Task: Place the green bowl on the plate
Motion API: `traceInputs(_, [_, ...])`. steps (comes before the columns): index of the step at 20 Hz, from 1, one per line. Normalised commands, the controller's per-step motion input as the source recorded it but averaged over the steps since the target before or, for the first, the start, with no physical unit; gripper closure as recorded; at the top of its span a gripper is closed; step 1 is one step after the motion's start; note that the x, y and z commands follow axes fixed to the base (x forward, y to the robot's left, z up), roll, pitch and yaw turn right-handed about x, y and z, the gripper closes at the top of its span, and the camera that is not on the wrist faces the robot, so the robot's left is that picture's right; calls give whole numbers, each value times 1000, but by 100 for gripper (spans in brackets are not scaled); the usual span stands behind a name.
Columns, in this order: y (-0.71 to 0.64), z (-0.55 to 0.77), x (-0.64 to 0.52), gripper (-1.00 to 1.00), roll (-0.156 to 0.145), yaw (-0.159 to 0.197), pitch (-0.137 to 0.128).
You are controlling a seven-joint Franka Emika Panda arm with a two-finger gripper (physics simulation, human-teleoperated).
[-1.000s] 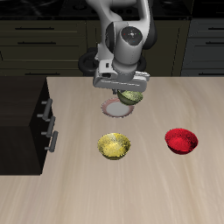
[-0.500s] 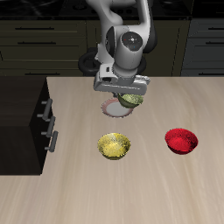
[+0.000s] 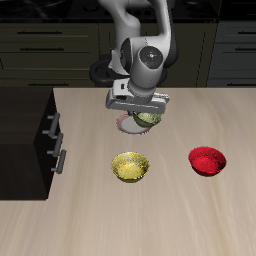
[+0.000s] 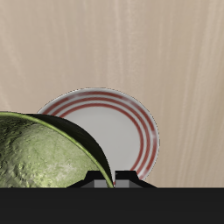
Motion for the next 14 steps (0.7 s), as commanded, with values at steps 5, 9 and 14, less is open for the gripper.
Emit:
traceInputs(5, [-14,3,11,100,-2,3,-5])
traceInputs(9, [-9,23,18,100,8,-4,-7])
traceInputs(14, [-60,73,-90,-100,-131,44,-43])
